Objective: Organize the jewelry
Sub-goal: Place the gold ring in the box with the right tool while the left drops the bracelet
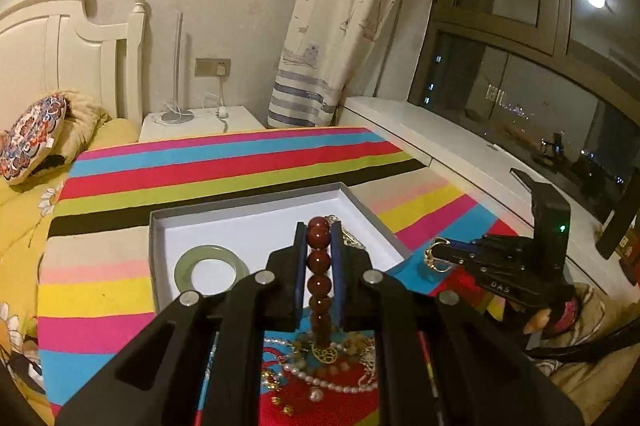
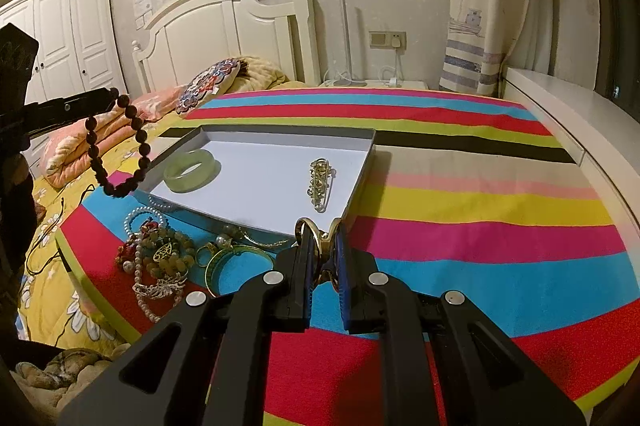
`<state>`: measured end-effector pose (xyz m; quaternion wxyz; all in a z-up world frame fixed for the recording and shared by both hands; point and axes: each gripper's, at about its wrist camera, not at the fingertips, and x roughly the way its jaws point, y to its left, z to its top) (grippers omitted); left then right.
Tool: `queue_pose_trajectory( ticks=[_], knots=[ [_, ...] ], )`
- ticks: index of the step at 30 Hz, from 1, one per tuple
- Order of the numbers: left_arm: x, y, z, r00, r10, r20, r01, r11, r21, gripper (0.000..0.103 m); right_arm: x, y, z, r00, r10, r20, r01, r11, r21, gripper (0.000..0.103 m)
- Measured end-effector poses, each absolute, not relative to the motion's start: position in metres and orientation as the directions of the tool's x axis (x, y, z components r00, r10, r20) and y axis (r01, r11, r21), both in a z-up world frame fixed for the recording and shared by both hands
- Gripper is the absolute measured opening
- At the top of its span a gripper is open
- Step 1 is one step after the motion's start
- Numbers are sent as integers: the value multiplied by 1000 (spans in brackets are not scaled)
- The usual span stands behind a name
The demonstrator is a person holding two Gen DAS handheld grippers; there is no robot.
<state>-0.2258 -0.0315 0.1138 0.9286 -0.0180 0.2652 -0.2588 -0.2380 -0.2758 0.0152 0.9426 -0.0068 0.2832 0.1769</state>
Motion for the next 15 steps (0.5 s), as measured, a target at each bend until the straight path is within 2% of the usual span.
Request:
queue_pose_trajectory(
  ticks=[15],
  knots=[
    [-200, -57, 107, 733, -414, -540, 446, 892, -80, 11, -221, -249, 32, 766, 349, -540, -402, 915, 20, 13]
  ],
)
